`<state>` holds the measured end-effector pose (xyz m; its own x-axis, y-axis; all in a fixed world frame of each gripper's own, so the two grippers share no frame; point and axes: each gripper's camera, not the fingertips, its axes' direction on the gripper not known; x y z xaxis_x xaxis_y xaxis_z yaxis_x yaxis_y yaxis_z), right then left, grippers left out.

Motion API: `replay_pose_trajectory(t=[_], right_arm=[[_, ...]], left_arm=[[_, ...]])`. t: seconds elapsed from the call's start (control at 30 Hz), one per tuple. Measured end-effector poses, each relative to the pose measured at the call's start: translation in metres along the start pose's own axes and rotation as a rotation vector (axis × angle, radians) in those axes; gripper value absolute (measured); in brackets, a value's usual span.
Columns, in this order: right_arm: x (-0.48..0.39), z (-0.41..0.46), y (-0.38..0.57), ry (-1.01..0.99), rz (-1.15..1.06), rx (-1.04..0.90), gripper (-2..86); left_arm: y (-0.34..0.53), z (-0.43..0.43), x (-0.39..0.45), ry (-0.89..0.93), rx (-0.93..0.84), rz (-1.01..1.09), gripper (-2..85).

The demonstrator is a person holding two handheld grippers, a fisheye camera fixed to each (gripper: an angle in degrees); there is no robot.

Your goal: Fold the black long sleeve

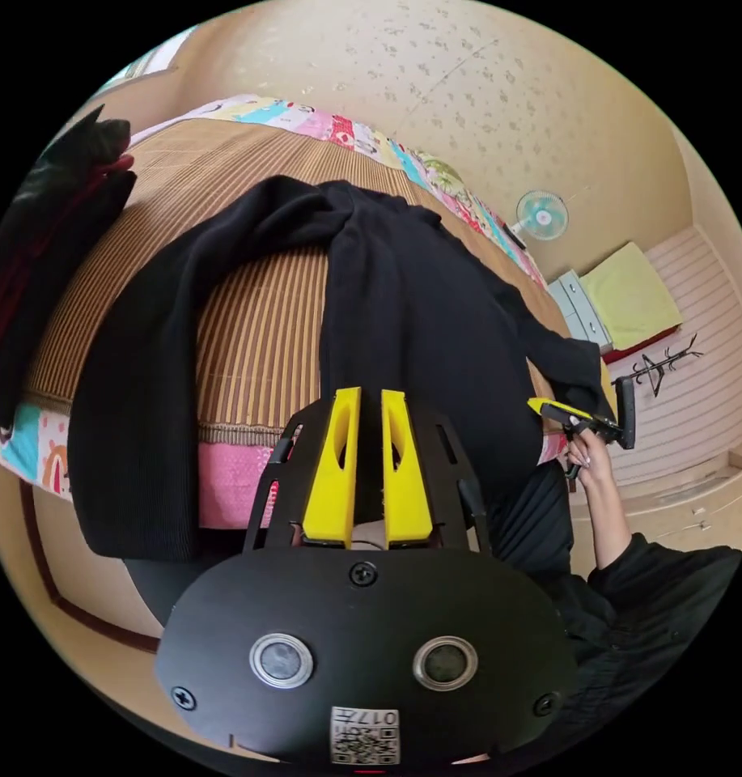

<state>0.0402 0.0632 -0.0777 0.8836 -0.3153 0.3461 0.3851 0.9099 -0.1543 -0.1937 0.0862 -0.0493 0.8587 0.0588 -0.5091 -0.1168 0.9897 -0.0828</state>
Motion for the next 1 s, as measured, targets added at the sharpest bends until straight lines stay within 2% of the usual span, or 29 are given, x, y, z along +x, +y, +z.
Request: replay_pose_trajectory(t=[0.07, 0.23, 0.33, 0.43, 0.53, 0.6, 0.7, 0.73, 0.8, 0.87, 1.0], right_arm=[[-0.021, 0.003, 0.003, 0.108, -0.086, 0.018, 7.7], [-0.027, -0.006, 0.038, 0.094, -0.085, -0.013, 4.7], [-0.026, -0.011, 0.064, 0.108, -0.059, 0.021, 3.8], [-0.019, -0.012, 0.068, 0.053, -0.024, 0.035, 3.6], [-0.009, -0.011, 0.051, -0.008, 0.017, -0.04, 3.6], [-0.006, -0.01, 0.043, -0.021, 0.029, -0.076, 3.8], [-0.004, -0.01, 0.039, -0.033, 0.021, -0.093, 3.9], [-0.003, -0.01, 0.04, -0.039, 0.023, -0.087, 3.9], [-0.002, -0.011, 0.043, -0.052, 0.024, -0.068, 3.8], [-0.001, -0.012, 0.047, -0.065, 0.029, -0.042, 3.4], [-0.003, -0.011, 0.046, -0.055, 0.019, -0.045, 3.1]], left_arm=[[0.011, -0.001, 0.004, -0.025, 0.04, 0.009, 3.7], [0.057, -0.008, 0.006, 0.024, -0.024, -0.074, 1.4], [0.087, -0.015, 0.016, -0.008, -0.073, -0.037, 0.6], [0.107, -0.061, 0.01, -0.192, 0.076, -0.024, 0.8], [0.114, -0.111, -0.03, -0.305, 0.217, -0.131, 4.7], [0.106, -0.119, -0.056, -0.307, 0.158, -0.159, 7.5], [0.09, -0.093, -0.075, -0.323, -0.041, -0.09, 12.8], [0.086, -0.081, -0.077, -0.339, -0.118, -0.046, 12.6], [0.089, -0.089, -0.082, -0.403, -0.113, -0.053, 9.5], [0.098, -0.123, -0.097, -0.321, -0.036, -0.116, 1.9], [0.124, -0.215, -0.108, -0.234, 0.24, -0.163, 0.4]])
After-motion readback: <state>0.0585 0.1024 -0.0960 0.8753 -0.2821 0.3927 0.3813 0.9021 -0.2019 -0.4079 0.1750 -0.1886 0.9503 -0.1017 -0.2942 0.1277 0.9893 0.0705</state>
